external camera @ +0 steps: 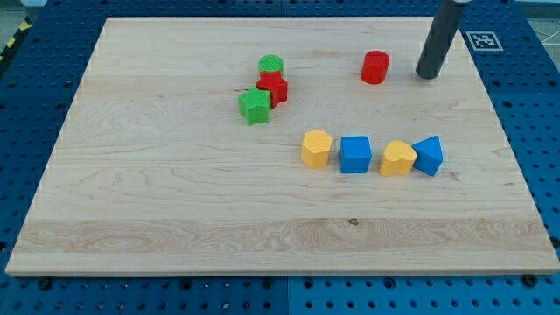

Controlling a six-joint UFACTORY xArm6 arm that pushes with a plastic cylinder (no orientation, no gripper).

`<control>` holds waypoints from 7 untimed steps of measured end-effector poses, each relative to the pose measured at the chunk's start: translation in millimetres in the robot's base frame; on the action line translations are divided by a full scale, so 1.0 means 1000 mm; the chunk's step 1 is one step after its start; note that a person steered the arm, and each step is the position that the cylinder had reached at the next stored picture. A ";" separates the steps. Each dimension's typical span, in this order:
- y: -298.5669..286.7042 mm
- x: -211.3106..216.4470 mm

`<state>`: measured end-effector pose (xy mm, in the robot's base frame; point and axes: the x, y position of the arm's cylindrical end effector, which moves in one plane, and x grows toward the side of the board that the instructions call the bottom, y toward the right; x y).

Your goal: Push the red circle closer to the green circle

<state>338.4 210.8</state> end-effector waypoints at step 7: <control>-0.143 -0.063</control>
<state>275.7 67.7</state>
